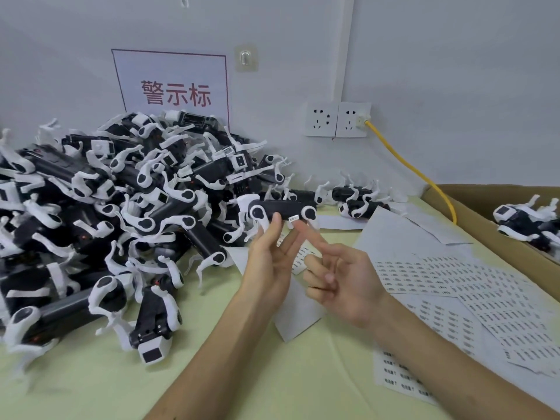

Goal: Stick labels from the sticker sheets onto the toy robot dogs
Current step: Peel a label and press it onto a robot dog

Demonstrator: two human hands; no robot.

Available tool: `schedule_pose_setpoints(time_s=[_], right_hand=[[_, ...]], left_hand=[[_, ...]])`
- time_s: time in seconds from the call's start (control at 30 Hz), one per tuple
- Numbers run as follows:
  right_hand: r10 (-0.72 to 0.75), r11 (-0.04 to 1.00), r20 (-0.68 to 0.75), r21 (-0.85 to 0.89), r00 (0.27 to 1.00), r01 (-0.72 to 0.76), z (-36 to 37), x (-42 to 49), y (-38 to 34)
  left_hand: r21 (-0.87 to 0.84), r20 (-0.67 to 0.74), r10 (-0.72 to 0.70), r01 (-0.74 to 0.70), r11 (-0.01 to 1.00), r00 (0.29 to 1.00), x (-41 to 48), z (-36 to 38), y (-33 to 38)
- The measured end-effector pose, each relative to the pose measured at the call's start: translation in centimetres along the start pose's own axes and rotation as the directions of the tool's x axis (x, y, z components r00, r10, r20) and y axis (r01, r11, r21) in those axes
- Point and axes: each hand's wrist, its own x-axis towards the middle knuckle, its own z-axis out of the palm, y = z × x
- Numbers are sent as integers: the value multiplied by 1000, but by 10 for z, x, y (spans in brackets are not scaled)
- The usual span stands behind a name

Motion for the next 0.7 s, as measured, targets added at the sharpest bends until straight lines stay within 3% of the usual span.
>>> schedule_pose_setpoints(time_s=[0.47,0.7], right_hand=[[-7,996,48,85,999,3,-4,3,8],[18,991,66,130,998,-26,-3,3,11]], left_hand=[[18,123,5,-7,1000,992,-1,3,-4],[71,78,-27,22,997,997,-2,4,-4]])
